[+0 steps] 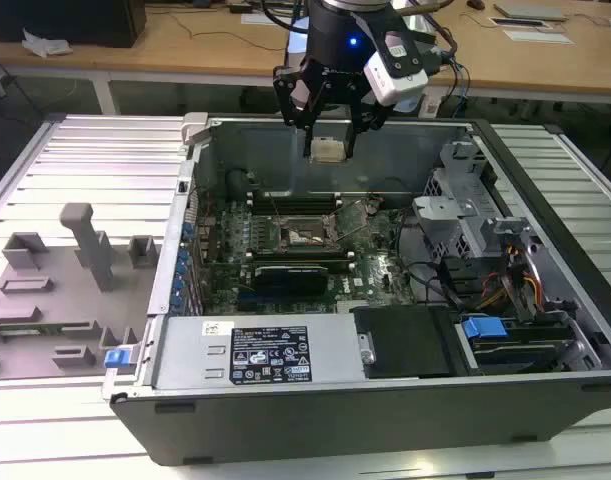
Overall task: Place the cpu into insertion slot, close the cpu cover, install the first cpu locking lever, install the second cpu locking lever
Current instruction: 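Place the cpu into insertion slot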
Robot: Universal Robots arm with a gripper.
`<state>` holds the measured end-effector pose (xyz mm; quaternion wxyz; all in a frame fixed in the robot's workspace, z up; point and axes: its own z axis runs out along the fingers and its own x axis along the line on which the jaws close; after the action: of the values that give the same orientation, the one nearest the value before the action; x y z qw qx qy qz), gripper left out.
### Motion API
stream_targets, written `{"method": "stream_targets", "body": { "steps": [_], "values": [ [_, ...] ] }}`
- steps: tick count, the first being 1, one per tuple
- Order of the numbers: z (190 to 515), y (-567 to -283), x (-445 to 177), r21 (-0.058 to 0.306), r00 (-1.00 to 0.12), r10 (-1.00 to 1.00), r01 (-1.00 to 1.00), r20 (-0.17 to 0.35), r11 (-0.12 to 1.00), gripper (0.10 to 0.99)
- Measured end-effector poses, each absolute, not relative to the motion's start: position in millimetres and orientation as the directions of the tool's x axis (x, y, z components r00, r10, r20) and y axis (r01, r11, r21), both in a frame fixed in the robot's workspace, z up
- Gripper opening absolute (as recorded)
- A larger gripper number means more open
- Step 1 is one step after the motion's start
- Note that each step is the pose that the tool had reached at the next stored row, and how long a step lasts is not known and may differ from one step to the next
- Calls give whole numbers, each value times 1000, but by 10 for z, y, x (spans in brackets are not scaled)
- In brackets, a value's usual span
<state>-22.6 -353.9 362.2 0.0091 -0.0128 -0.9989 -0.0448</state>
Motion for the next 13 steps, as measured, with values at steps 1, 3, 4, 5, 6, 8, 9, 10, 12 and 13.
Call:
{"method": "stream_targets", "body": {
  "steps": [1, 3, 4, 5, 6, 8, 9, 10, 12, 13],
  "values": [
    [3622, -3539, -226, 89, -1000, 25, 26, 19, 996, 541],
    [3622, -3539, -226, 89, -1000, 25, 26, 19, 996, 541],
    [3622, -3539, -226, 89, -1000, 25, 26, 19, 996, 541],
    [3622, -3539, -226, 89, -1000, 25, 26, 19, 996, 541],
    [3622, -3539, -226, 89, -1000, 25, 26, 19, 996, 541],
    [3583, -3539, -226, 89, -1000, 25, 26, 19, 996, 541],
    [3561, -3539, -226, 89, -1000, 25, 26, 19, 996, 541],
    [3529, -3539, -226, 89, -1000, 25, 26, 19, 996, 541],
    [3445, -3539, -226, 89, -1000, 25, 26, 19, 996, 541],
    [3405, -3539, -226, 89, -1000, 25, 26, 19, 996, 541]
  ]
}}
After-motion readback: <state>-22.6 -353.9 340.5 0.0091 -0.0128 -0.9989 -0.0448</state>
